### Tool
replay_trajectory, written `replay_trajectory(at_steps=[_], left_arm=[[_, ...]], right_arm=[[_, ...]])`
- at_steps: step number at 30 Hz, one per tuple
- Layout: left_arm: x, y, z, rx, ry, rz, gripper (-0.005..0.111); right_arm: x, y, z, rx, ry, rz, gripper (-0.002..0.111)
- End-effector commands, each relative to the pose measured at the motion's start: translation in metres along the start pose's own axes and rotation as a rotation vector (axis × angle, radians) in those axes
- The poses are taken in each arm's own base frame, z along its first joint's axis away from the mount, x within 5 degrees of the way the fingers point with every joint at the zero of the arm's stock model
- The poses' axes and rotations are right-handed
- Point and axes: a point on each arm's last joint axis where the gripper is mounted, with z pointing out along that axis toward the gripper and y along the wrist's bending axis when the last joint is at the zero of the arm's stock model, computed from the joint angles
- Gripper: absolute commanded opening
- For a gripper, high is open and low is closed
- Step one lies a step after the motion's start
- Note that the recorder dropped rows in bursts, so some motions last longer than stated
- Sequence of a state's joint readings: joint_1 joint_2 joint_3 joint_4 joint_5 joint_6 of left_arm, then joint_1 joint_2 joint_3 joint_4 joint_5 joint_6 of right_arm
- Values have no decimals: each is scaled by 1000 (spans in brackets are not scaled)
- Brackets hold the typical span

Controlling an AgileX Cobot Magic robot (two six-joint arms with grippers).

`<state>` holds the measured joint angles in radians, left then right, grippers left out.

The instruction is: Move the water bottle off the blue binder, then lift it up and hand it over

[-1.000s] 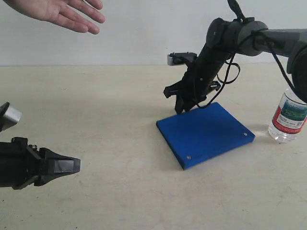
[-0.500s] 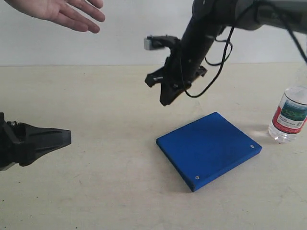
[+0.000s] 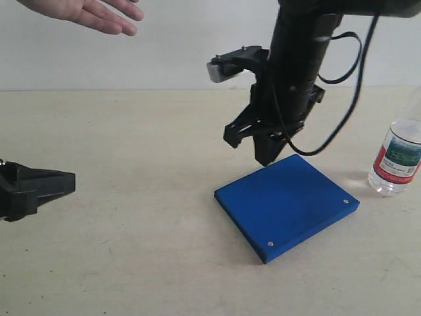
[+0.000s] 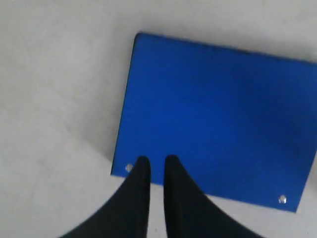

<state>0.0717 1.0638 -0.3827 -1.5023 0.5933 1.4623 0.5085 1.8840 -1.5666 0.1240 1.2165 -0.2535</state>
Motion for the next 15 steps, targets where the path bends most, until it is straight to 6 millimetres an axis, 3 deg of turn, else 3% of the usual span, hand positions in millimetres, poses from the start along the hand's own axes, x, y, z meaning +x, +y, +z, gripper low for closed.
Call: replay_trajectory(at_steps=[1,5,8,11,15], left_arm=[[-18,-5,-24,-121,-130,16,23],[-37,-18,-73,-289,-412,73,23],[-39,-28,-107,-383,-601,111,22],[-33,-37,-129,-419,-710,157,20],[-19,-45,-133,-378,-724,204,20]], right_arm=[[38,12,-58,51,-105,-11,4],[80,31,-144,110,-393,-25,4],[114,45,-190,150,-662,-34,4],[156,57,-195,131,-745,-24,4],[194,60,-146,71,-730,77,4]])
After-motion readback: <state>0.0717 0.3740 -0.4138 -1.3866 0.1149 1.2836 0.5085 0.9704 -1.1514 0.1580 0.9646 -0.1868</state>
